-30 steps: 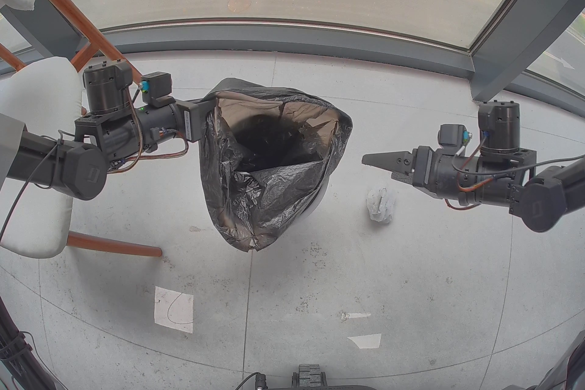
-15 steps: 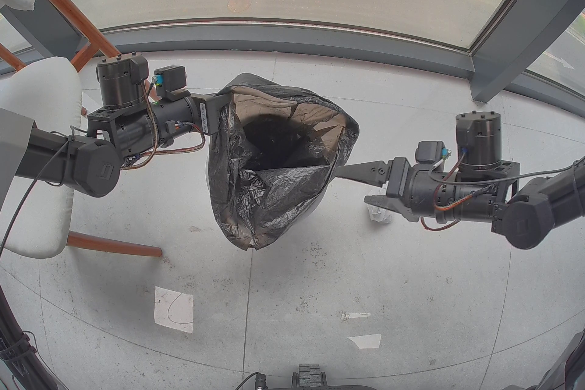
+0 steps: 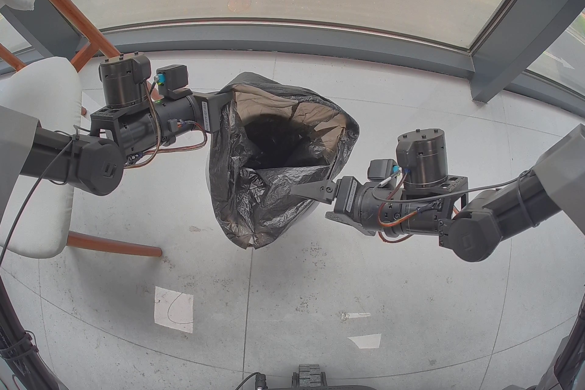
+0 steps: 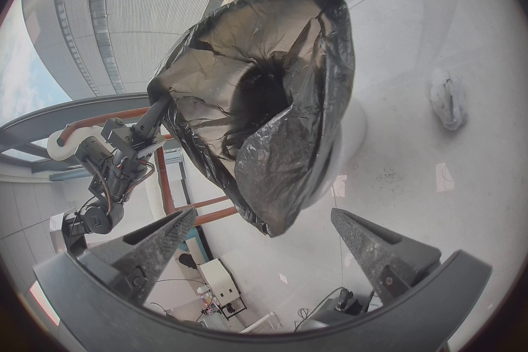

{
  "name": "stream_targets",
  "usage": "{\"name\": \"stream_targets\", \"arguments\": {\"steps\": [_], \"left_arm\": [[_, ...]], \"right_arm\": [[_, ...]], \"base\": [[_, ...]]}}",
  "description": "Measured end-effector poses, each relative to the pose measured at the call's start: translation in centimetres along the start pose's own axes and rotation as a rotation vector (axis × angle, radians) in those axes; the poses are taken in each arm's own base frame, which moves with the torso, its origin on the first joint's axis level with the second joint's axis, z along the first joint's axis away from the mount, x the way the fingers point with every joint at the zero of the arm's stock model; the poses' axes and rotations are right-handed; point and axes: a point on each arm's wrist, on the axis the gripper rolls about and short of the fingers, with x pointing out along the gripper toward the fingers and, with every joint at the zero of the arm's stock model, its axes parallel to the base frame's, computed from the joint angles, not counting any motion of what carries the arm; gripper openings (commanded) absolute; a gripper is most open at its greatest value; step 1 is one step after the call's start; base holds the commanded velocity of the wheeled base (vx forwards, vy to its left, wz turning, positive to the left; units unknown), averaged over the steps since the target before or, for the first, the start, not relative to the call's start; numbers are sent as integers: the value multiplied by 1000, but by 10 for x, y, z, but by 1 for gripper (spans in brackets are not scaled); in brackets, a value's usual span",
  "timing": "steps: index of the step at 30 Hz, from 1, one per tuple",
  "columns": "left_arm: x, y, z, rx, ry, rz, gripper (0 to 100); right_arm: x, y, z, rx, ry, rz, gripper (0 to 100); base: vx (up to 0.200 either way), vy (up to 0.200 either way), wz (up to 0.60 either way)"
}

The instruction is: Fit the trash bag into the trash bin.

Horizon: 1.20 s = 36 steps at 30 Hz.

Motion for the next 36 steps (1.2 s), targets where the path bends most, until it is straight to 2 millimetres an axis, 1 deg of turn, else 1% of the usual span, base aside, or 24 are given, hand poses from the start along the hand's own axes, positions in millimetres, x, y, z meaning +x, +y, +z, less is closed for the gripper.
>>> {"name": "stream_targets", "arguments": {"steps": [5, 9, 27, 28, 32, 36], "left_arm": [[1, 0, -2, -2, 5, 0, 0], [1, 0, -4, -4, 11, -1, 0], [2, -2, -6, -5, 17, -7, 0], [2, -2, -6, -5, 18, -8, 0], [2, -2, -7, -6, 19, -7, 0], [2, -2, -7, -6, 21, -7, 0]], "right_arm": [[14, -5, 1, 12, -90, 15, 100], [23, -8, 1, 24, -96, 11, 100], [45, -12, 7, 45, -118, 22, 100], [46, -12, 8, 48, -128, 19, 0], [52, -6, 14, 64, -180, 17, 0], [54, -7, 13, 75, -178, 12, 0]], "base": [[0, 0, 0], [0, 0, 0], [0, 0, 0], [0, 0, 0], [0, 0, 0], [0, 0, 0]]}}
